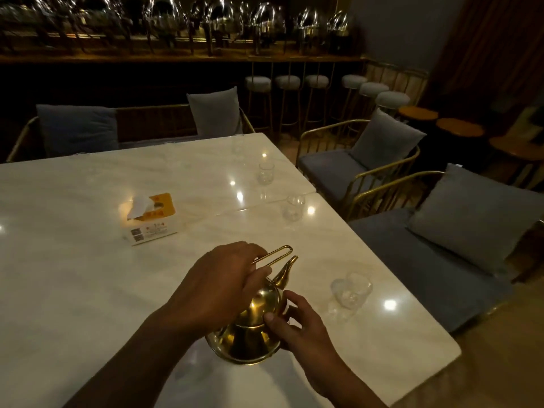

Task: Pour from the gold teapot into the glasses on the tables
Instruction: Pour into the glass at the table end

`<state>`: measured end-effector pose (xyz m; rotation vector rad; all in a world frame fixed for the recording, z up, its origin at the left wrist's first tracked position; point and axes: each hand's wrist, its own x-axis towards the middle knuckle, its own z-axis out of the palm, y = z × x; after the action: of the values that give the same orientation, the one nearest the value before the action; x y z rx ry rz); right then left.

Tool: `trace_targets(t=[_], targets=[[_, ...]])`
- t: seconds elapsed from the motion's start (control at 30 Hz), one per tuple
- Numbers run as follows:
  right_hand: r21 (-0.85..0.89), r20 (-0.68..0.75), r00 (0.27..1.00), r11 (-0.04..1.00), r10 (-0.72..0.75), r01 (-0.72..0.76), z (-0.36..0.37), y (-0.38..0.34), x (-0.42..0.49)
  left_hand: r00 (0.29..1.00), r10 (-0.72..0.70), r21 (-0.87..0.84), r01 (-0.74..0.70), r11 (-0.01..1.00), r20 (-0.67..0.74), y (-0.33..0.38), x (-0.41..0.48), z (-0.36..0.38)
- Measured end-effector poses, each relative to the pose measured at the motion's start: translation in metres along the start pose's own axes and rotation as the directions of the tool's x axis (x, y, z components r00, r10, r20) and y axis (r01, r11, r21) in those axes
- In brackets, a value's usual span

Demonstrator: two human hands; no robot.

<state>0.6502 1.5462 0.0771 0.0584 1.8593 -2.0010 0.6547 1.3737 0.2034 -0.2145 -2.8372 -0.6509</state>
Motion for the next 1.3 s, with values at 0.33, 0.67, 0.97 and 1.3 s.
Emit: trace_targets(t=[0.33, 0.67, 0.97, 1.3], targets=[[-0.039, -0.006, 0.995, 0.994, 0.104, -0.104, -0.126, 0.01, 0.047, 0.992, 0.047, 0.153, -0.065, 0.986, 0.114, 0.065, 0.07, 0.095], [0.085, 0.042, 0.969, 0.965, 0.245, -0.248, -0.161, 0.016, 0.039, 0.977, 0.031, 0.156, -0.065, 0.986, 0.212, 0.096, 0.105, 0.125], [0.109, 0.137, 0.952, 0.951, 0.273, -0.289, -0.177, 0.012, 0.043, 0.967, 0.091, 0.181, -0.137, 0.974, 0.239, 0.109, 0.125, 0.132], [0.144, 0.157, 0.936, 0.931, 0.314, -0.336, -0.174, 0.013, 0.034, 0.939, 0.028, 0.218, -0.108, 0.97, 0.341, 0.115, 0.134, 0.134]])
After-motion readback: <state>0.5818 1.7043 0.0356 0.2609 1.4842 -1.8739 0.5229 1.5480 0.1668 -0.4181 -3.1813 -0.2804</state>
